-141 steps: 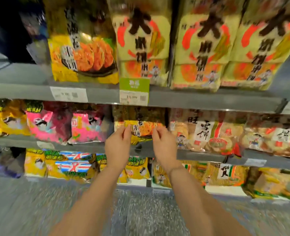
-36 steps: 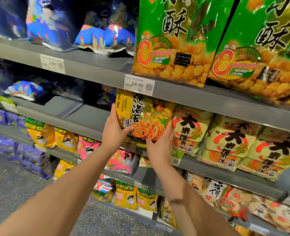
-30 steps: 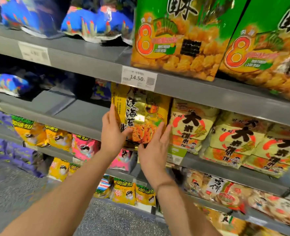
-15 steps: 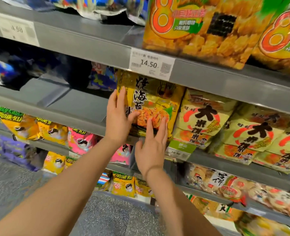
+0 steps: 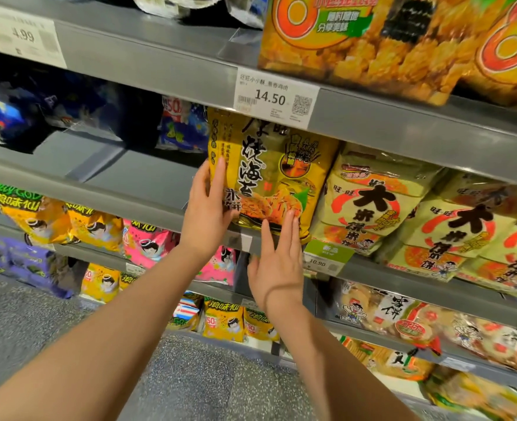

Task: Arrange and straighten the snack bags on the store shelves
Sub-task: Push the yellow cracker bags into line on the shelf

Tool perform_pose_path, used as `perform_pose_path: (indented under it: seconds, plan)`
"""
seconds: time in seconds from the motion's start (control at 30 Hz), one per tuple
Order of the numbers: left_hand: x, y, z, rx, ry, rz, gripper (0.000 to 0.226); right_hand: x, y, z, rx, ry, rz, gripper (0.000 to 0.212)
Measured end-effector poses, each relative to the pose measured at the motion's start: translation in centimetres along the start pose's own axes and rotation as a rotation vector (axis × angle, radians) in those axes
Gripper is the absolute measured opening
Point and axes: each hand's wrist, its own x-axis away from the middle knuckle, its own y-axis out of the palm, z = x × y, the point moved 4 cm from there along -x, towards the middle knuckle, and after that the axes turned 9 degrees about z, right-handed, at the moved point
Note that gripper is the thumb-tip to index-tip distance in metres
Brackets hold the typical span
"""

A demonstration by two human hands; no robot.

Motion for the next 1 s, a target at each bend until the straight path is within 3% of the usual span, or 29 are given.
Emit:
perform_pose_path:
  seconds: [0.17,0.3,0.43,0.57,0.7,0.87,1.0]
  plan:
    - [0.0,-0.5,0.1,-0.062,0.007,-0.026,0.094,-0.1,-0.9,0.6,0.023,0.016,0.063,0.055]
    - [0.2,-1.7,1.5,-0.130,0.165,0.118,0.061,-0.2,-1.7,1.7,0.011,0.029,0.253,0.045]
    - [0.6,-1.3,2.1,-0.077,0.212,0.071,0.042,-0.3,-2.1,1.8,-0.041,0.000,0.357,0.046]
    - [0.7,-1.1,2.0,-0.084,0.102,0.095,0.072,-0.7,-3.1,1.3,-0.089,-0.001,0.454,0.059]
    - [0.0,-1.1,1.8,-0.137,0.138,0.057,0.097,-2.6,-4.3,0.7,-0.010,-0.019,0.437,0.081]
    - [-0.9,-1.0,1.2,-0.336,0.187,-0.024,0.112,-4.4,-4.5,0.8,0.047,-0.064,0.263,0.091]
    - [-1.2,-0.5,0.9,-0.414,0.210,0.005,0.112,-4.8,-3.9,0.9,0.087,-0.083,0.230,0.091]
